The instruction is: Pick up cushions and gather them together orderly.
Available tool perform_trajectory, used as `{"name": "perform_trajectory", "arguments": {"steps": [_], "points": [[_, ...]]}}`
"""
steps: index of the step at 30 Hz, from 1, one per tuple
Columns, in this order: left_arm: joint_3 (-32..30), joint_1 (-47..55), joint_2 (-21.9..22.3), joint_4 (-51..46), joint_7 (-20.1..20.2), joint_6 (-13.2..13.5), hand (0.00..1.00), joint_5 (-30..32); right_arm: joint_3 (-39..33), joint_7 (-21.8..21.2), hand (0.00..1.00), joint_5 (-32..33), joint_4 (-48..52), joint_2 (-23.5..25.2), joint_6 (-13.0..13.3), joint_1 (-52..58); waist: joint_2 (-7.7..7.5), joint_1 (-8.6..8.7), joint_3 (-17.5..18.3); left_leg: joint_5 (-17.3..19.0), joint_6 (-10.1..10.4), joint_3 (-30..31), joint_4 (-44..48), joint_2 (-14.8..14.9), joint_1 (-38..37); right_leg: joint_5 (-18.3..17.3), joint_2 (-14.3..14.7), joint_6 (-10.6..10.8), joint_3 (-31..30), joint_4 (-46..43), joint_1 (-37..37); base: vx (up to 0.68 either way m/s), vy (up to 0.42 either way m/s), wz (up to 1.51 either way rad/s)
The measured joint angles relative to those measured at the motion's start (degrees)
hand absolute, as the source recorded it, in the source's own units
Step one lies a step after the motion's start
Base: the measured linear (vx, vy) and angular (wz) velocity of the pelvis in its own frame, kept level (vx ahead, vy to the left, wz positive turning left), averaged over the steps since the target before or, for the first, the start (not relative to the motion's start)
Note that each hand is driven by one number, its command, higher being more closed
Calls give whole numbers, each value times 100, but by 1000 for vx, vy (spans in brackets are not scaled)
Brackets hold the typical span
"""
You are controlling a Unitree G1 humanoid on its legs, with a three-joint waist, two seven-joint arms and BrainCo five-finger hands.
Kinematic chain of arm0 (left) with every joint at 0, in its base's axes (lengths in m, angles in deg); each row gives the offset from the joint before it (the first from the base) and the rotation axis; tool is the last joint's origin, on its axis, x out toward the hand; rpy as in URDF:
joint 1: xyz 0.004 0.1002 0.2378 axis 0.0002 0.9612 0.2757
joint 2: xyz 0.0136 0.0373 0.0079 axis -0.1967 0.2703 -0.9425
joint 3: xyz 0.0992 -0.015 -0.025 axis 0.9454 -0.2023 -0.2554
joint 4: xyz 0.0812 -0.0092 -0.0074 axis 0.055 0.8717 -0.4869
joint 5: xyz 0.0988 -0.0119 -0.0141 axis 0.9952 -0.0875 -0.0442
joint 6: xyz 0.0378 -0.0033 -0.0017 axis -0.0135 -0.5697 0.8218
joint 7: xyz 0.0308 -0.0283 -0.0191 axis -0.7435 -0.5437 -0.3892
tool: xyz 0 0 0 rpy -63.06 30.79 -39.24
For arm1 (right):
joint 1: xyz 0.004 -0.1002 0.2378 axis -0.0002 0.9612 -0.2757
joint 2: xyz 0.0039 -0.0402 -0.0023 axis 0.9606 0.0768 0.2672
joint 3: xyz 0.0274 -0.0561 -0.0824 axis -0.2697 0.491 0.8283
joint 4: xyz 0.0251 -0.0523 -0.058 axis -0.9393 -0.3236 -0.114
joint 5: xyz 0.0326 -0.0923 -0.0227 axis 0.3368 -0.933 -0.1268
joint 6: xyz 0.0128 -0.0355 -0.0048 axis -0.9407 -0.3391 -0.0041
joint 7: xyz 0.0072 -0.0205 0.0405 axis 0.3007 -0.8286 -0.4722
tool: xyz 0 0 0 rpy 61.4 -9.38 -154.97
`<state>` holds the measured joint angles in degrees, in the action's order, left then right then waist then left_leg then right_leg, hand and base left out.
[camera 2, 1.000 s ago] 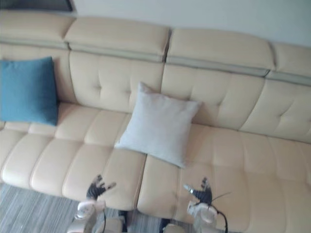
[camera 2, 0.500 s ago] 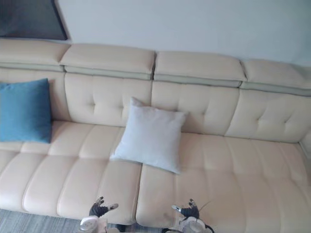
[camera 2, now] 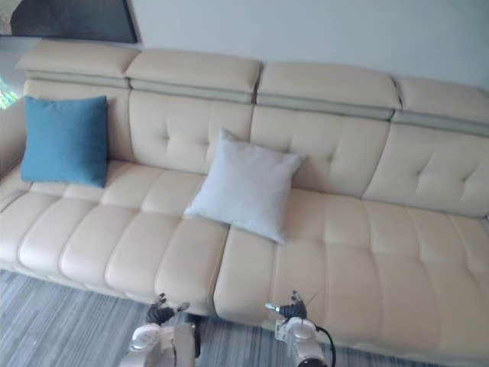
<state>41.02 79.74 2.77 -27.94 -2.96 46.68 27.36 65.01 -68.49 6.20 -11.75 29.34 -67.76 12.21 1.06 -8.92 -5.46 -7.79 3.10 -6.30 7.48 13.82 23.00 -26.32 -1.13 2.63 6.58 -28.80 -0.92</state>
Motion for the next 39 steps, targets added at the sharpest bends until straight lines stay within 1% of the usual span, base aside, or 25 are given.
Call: {"name": "perform_trajectory", "arguments": {"steps": [1,2,3,4,5,7,10,12,14,17,20,22,24,26,28,29,30,31,32,33,35,36,37,38,39], "points": [[174,2,58,12,3,-5,0,-6,-14,68,0,-4,-38,-101,-23,20,143,2,-89,-135,154,68,-64,201,2,45,140,-242,205,49,-10,-411,-135,17],[238,0,54,39,17,-11,0,-10,-33,91,0,-3,-59,-113,-38,23,162,16,-129,-159,171,56,86,201,37,30,116,-313,274,-6,-11,-382,-55,43],[256,-25,47,85,7,-34,0,-9,-94,139,0,-3,-89,-142,-61,115,38,194,-120,-146,73,77,630,-81,213,25,-109,-349,526,-69,-50,-308,-27,61],[232,-41,30,36,3,-28,0,-6,-145,176,0,-2,-108,-158,-96,136,-171,248,-108,-5,17,107,1392,-383,342,117,-321,-348,583,-46,-167,-267,-36,59],[198,-40,29,9,4,-22,0,-5,-156,178,0,-3,-107,-157,-94,141,-218,249,-99,119,34,139,1699,-440,355,187,-361,-343,578,14,-194,-180,-17,19],[82,-54,50,11,2,-21,0,27,-181,157,0,-3,-97,-131,-94,251,-224,247,-29,1291,210,482,2513,-494,51,510,-397,-295,567,269,-327,-97,74,3],[-56,-39,36,247,5,-47,0,60,-268,97,0,1,-99,-17,-98,385,-138,283,-8,1906,343,598,2411,-464,-279,634,-417,-128,550,284,-409,-75,166,1],[-142,15,-94,240,1,-79,0,94,-292,34,0,5,-227,252,-112,453,-333,288,71,1743,277,436,1918,-686,-493,778,-556,60,377,586,-391,-109,177,-14],[-166,79,-179,270,1,-81,0,106,-299,-10,0,14,-242,364,-115,524,-411,358,196,1574,222,317,1489,-808,-655,986,-621,69,260,953,-301,-57,116,-16],[-322,44,-132,452,3,-86,0,219,-558,-62,0,17,-234,374,-112,495,-340,392,233,1489,187,201,1315,-865,-683,1322,-644,158,76,1380,-306,-78,134,-30],[-369,31,-135,568,0,-92,0,271,-741,-59,0,20,-234,433,-120,539,-276,437,256,1506,158,96,1273,-865,-718,1440,-608,156,-134,1546,-325,-38,77,-41],[-373,28,-140,601,2,-93,0,329,-733,-60,0,21,-226,447,-139,518,-272,443,253,1572,82,-260,1282,-737,-840,1531,-530,90,-509,1618,-407,8,40,-78],[-412,17,-143,646,4,-94,0,342,-734,-59,0,21,-211,454,-133,499,-285,465,262,1699,127,-514,1308,-648,-920,1582,-477,22,-758,1627,-498,38,30,-92],[-503,13,-140,673,4,-103,0,380,-736,-62,0,18,-216,445,-135,479,-266,494,259,1794,165,-777,1332,-515,-953,1653,-512,-106,-628,1623,-643,68,19,-99],[-577,14,-181,675,4,-131,0,389,-810,-59,0,14,-256,444,-135,424,-244,597,260,1797,247,-1222,1187,-250,-1071,1897,-854,-468,780,1513,-799,130,-40,-101],[-577,16,-202,675,4,-134,0,389,-853,-60,0,14,-307,445,-135,393,-248,598,260,1774,300,-1350,1149,-179,-1145,1989,-905,-419,1256,1478,-819,150,-74,-124],[-578,17,-253,679,5,-142,0,389,-909,-55,0,12,-430,416,-126,368,-237,568,259,1740,341,-1609,1100,-76,-1338,2045,-918,-428,2126,1467,-781,178,-58,-120],[-575,-8,-300,692,7,-143,0,388,-917,-52,0,10,-486,357,-126,288,-215,579,271,1727,353,-1680,1029,-36,-1418,2072,-889,-382,2312,1516,-762,189,-66,-109],[-544,-51,-301,731,8,-142,0,388,-928,-51,0,9,-491,274,-122,281,-187,627,283,1710,375,-1667,974,-21,-1447,2072,-850,-378,2345,1514,-775,234,-98,-70],[-406,-208,-290,741,11,-135,0,391,-958,-45,0,10,-507,112,-121,266,-62,651,201,1703,388,-1669,878,-1,-1548,2054,-776,-352,2184,1516,-812,211,-118,-65],[-263,-298,-313,740,14,-124,0,445,-955,-46,0,11,-632,-78,-124,277,12,680,145,1704,392,-1676,889,24,-1668,1948,-741,-204,2012,1493,-824,158,-114,-59],[-232,-311,-341,742,15,-122,0,505,-957,-43,0,16,-709,-128,-132,269,65,680,80,1721,418,-1658,1220,181,-1689,1865,-640,-209,1918,1507,-714,145,-157,-54],[-252,-309,-360,707,21,-125,0,557,-953,-43,0,20,-704,-100,-129,325,37,693,-67,1722,415,-1536,1937,413,-1623,1765,-538,-186,1810,1491,-508,160,-214,-63],[-290,-264,-361,637,18,-127,0,570,-954,-37,0,28,-684,-84,-122,369,93,686,-135,1690,352,-1289,2709,661,-1443,1662,-393,-243,1747,1459,-364,98,-150,-50],[-303,-224,-361,609,20,-130,0,591,-952,-28,0,28,-681,-82,-118,385,119,681,-163,1639,229,-1139,3050,759,-1349,1599,-316,-276,1693,1434,-307,71,-166,-78]]}}
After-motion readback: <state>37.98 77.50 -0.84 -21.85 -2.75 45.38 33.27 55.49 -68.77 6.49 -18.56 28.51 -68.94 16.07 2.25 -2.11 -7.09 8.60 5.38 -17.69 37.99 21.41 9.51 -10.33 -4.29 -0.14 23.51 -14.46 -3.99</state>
